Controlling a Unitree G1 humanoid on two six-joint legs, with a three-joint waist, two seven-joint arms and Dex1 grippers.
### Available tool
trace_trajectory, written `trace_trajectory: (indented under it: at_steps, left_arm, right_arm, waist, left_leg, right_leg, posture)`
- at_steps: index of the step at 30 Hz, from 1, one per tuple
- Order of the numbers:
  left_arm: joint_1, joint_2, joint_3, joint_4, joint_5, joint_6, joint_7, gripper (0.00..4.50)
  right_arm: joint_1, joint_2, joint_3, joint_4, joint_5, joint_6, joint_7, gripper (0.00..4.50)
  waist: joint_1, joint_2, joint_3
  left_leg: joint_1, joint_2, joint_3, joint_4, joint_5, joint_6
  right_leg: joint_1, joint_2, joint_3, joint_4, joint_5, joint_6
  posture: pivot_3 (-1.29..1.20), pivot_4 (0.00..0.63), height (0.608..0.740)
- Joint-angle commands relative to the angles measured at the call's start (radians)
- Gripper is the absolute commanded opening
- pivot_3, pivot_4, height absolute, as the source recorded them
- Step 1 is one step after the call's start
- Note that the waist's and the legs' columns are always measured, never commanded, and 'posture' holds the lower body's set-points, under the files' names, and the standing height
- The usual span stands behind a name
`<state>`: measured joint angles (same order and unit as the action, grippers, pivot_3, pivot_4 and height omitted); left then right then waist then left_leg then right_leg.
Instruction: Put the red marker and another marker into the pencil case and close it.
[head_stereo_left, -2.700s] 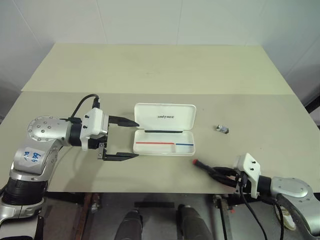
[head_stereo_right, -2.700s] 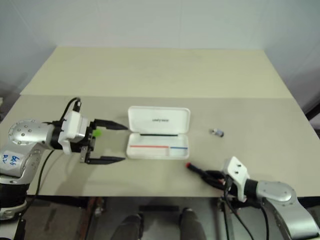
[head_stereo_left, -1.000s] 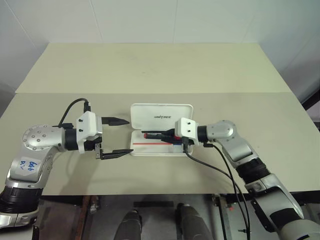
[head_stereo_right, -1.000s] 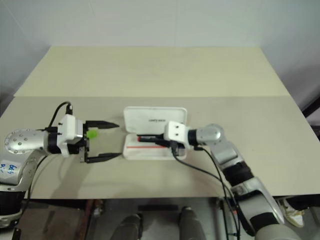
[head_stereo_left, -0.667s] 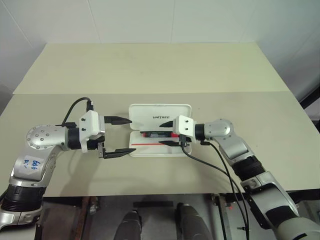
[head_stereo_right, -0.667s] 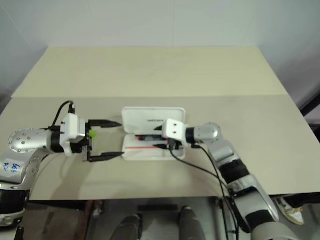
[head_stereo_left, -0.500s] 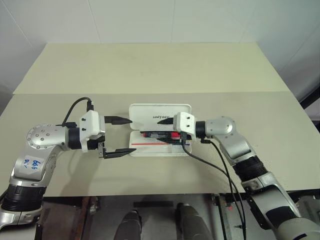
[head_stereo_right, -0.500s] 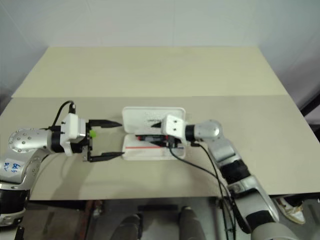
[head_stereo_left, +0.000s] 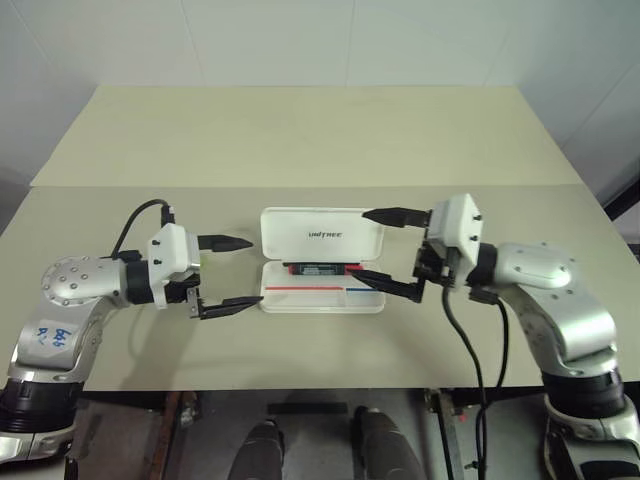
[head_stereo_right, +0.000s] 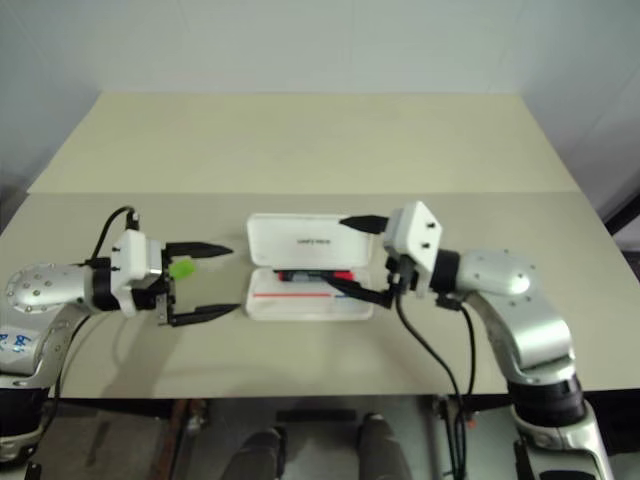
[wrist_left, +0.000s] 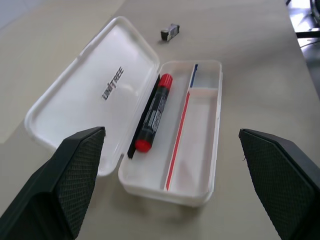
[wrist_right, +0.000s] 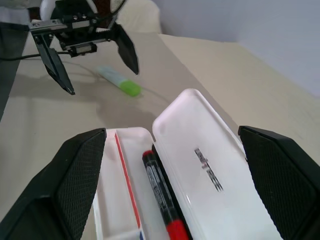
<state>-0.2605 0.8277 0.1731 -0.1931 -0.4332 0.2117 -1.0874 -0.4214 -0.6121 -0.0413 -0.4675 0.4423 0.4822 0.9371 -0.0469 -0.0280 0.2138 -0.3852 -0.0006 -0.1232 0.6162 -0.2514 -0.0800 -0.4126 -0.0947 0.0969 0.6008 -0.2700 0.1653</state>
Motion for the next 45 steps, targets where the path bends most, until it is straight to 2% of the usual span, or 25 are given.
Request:
trace_trajectory:
  at_steps: [1,5,10,16,23,32,40,43,45]
  left_arm:
    - [0.033,0.019,0.108,0.039,0.006,-0.012,0.054,4.5]
    - [0.07,0.034,0.185,0.174,0.048,-0.075,0.092,4.5]
    - [0.093,0.061,0.216,0.367,0.09,-0.147,0.084,4.5]
    - [0.042,0.102,0.174,0.582,0.138,-0.247,0.022,4.5]
    - [-0.11,0.107,0.113,0.818,0.194,-0.311,0.007,4.5]
    - [-0.196,0.072,0.016,0.986,0.243,-0.342,-0.043,4.5]
    - [-0.236,0.051,-0.016,1.046,0.25,-0.273,-0.064,4.5]
    - [-0.24,0.041,-0.034,1.035,0.25,-0.225,-0.097,3.92]
    - [-0.235,0.039,-0.041,1.025,0.249,-0.199,-0.119,3.26]
  right_arm:
    - [0.039,-0.047,-0.08,-0.066,0.039,0.033,-0.038,4.49]
    - [0.085,-0.084,-0.119,-0.066,0.032,0.032,-0.065,4.49]
    - [0.107,-0.09,-0.12,-0.092,0.044,0.037,-0.097,4.49]
    - [0.112,-0.097,-0.114,-0.127,0.054,0.053,-0.128,4.49]
    - [0.117,-0.1,-0.123,-0.168,0.067,0.077,-0.165,4.49]
    - [0.098,-0.118,-0.129,-0.199,0.094,0.098,-0.199,4.49]
    - [0.074,-0.131,-0.13,-0.215,0.119,0.115,-0.224,4.49]
    - [0.059,-0.133,-0.127,-0.219,0.125,0.119,-0.232,4.5]
    - [0.05,-0.135,-0.126,-0.221,0.129,0.121,-0.236,4.5]
  waist:
    - [0.0,0.0,0.0]
    - [0.002,0.0,0.0]
    - [0.004,0.0,0.0]
    - [0.011,0.0,0.0]
    - [0.019,0.0,0.0]
    - [0.017,0.0,0.0]
    - [0.021,0.0,-0.001]
    - [0.021,0.001,-0.001]
    - [0.02,0.002,-0.002]
  left_leg:
    - [0.0,0.0,0.0,0.0,0.0,0.0]
    - [0.0,0.0,0.0,0.0,0.0,0.0]
    - [0.0,0.0,0.001,-0.001,0.0,0.0]
    - [0.0,0.0,0.001,-0.002,0.0,0.0]
    - [0.0,0.0,0.0,-0.002,0.0,0.0]
    - [0.0,0.0,0.0,-0.003,0.0,0.0]
    - [0.0,0.0,0.0,-0.003,0.0,0.0]
    - [0.0,0.0,0.0,-0.003,0.0,0.0]
    - [0.001,0.0,0.0,-0.002,0.0,0.0]
  right_leg:
    - [0.0,0.0,0.0,0.0,0.0,0.0]
    - [0.0,0.0,0.0,-0.001,0.0,0.0]
    - [0.0,0.0,0.0,-0.003,0.0,0.0]
    - [0.0,0.0,0.0,-0.005,0.0,0.0]
    - [0.001,-0.001,-0.001,-0.005,0.0,0.0]
    - [0.0,0.0,-0.001,-0.003,0.0,0.0]
    - [0.001,-0.001,-0.001,-0.003,0.0,0.001]
    - [0.001,-0.001,-0.001,-0.003,0.0,0.001]
    - [0.001,-0.001,-0.001,-0.002,0.0,0.001]
  posture:
    - [0.0,0.15,0.74]
    - [0.0,0.15,0.74]
    - [0.0,0.15,0.74]
    - [0.0,0.15,0.74]
    - [0.0,0.15,0.74]
    - [0.0,0.15,0.74]
    - [0.0,0.15,0.74]
    - [0.0,0.15,0.74]
    - [0.0,0.15,0.74]
